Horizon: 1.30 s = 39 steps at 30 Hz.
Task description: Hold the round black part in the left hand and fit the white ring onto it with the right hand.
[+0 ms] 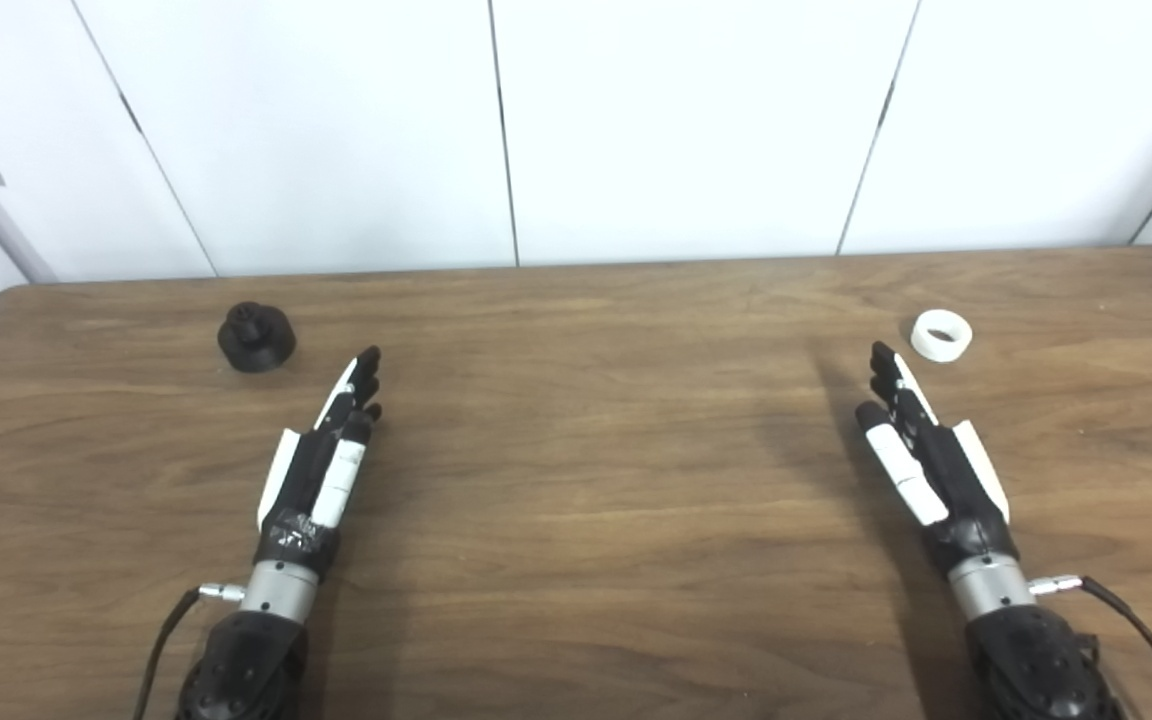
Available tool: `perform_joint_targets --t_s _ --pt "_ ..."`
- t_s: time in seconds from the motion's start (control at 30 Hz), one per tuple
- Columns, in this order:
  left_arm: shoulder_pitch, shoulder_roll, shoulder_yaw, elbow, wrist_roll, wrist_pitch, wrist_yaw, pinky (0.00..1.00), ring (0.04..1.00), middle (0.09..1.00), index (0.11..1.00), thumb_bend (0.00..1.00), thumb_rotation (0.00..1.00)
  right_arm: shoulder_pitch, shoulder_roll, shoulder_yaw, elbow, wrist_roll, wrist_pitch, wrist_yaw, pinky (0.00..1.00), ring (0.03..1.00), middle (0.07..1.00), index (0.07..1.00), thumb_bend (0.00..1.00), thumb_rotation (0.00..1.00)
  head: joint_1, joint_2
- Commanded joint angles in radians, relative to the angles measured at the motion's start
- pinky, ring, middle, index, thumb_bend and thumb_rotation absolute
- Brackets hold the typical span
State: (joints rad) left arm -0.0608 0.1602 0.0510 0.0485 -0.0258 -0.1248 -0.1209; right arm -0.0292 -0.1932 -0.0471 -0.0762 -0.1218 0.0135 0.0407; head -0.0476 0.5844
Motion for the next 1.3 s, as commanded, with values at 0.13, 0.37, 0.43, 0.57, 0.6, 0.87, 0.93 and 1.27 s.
perform_joint_targets --t_s 0.13,0.37,0.43,0.57,0.6,0.87,0.93,1.27 --pt "-0.006 -0.004 0.002 -0.009 -0.001 -0.02 0.011 0.97 1.0 1.0 0.984 0.85 0.94 -0.025 -0.012 -0.005 -0.044 0.007 -0.016 0.001 0.91 0.973 0.989 0.98 0.5 0.89 0.0 0.002" --pt "-0.008 -0.002 0.001 -0.003 -0.003 -0.024 0.009 0.97 1.0 1.0 0.987 0.87 0.93 -0.026 -0.012 0.002 -0.045 -0.013 -0.017 -0.002 0.92 0.972 0.983 0.972 0.48 0.89 -0.001 0.005" --pt "-0.009 -0.001 0.0 -0.002 -0.003 -0.026 0.007 0.97 1.0 1.0 0.989 0.87 0.93 -0.024 -0.01 0.0 -0.046 -0.008 -0.015 -0.001 0.91 0.97 0.983 0.974 0.49 0.88 -0.003 0.004" --pt "-0.008 0.013 -0.006 0.005 0.031 -0.041 0.012 0.97 1.0 1.0 0.995 0.83 0.94 -0.022 -0.008 0.0 -0.044 -0.008 -0.016 -0.003 0.92 0.97 0.983 0.976 0.49 0.88 0.002 0.001" --pt "-0.006 0.025 -0.013 0.003 0.079 -0.041 0.026 0.97 1.0 1.0 0.996 0.82 0.94 -0.021 -0.008 -0.001 -0.042 -0.006 -0.018 -0.003 0.92 0.97 0.984 0.976 0.5 0.88 0.007 -0.002" --pt "0.004 0.117 -0.017 0.026 0.274 -0.095 0.082 0.92 0.956 0.963 0.934 0.8 0.61 -0.022 -0.004 0.004 -0.045 -0.019 -0.01 -0.006 0.92 0.974 0.983 0.972 0.51 0.88 0.012 -0.005" --pt "0.006 0.146 -0.015 0.029 0.32 -0.113 0.098 0.92 0.948 0.954 0.917 0.78 0.57 -0.023 -0.003 0.006 -0.048 -0.021 -0.006 -0.005 0.93 0.976 0.983 0.97 0.51 0.88 0.012 -0.006" --pt "0.001 0.214 0.07 0.1 0.483 -0.293 0.339 0.7 0.771 0.778 0.757 0.83 0.27 -0.036 -0.005 0.01 -0.036 -0.027 -0.01 -0.005 0.91 0.967 0.979 0.965 0.5 0.87 0.041 -0.011"
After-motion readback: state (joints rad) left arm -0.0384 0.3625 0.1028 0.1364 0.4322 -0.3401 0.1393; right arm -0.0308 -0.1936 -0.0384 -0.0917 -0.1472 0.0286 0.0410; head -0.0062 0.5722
